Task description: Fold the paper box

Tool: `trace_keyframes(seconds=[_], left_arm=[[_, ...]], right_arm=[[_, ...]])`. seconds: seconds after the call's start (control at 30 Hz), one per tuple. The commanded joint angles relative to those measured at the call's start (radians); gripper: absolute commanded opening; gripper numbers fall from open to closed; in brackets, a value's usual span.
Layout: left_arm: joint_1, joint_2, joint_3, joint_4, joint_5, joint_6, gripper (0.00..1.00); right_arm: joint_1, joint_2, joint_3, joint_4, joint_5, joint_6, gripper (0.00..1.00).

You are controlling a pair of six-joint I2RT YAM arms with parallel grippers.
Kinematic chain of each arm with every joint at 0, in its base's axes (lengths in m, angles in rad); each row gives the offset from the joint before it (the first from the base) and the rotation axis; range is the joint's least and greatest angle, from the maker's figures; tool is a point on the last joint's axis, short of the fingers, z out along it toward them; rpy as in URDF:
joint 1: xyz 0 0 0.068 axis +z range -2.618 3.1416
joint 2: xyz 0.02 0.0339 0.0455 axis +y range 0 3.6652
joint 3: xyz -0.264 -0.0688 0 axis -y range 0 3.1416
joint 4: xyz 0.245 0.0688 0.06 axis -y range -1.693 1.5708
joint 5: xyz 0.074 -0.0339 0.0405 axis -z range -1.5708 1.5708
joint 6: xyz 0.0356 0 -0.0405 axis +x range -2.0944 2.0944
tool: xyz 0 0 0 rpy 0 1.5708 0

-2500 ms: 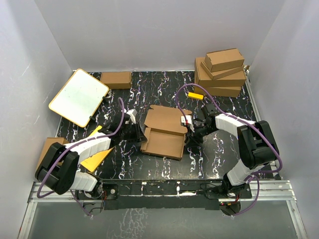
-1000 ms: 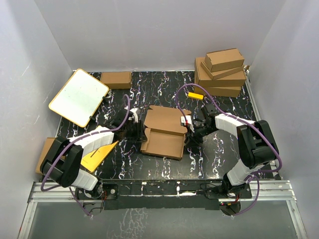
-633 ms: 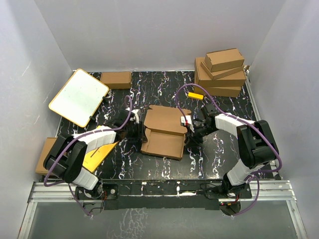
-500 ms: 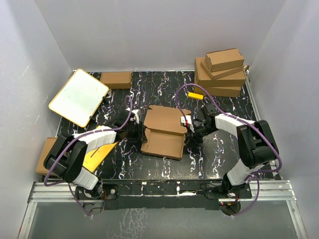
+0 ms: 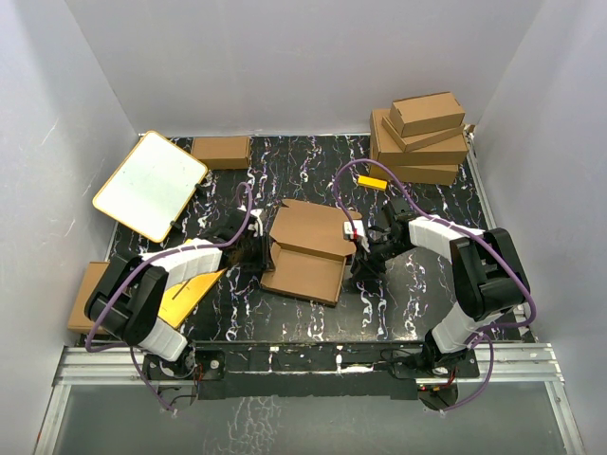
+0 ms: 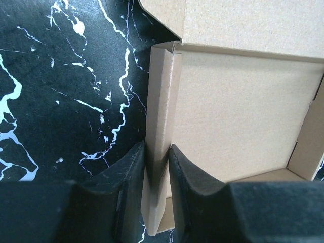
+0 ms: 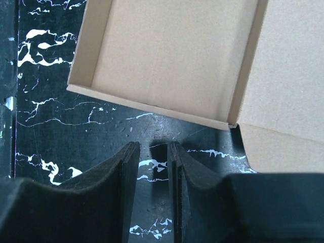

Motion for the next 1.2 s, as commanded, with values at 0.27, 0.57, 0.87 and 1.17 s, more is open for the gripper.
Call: trace_keyframes(seconds=[0.27, 0.57, 0.87, 1.17], left_arm=[[-0.007, 0.02, 0.044, -0.077, -0.063, 0.026, 0.01], [-0.053, 0.016, 0.09, -0.134, -0.151, 0.033, 0.03], [-0.056, 0.004, 0.128, -0.162, -0.157, 0.027, 0.19], [-0.056, 0.005, 0.139, -0.177, -0.181, 0.025, 0.23]], right_arm=[[0.006, -0.002, 0.028, 0.012, -0.055, -0.021, 0.35], [0.005, -0.001, 0.03, 0.009, -0.06, -0.02, 0.35], [0.005, 0.004, 0.08, -0.042, -0.171, 0.022, 0.37], [0.003, -0.001, 0.081, -0.028, -0.172, 0.052, 0.37]])
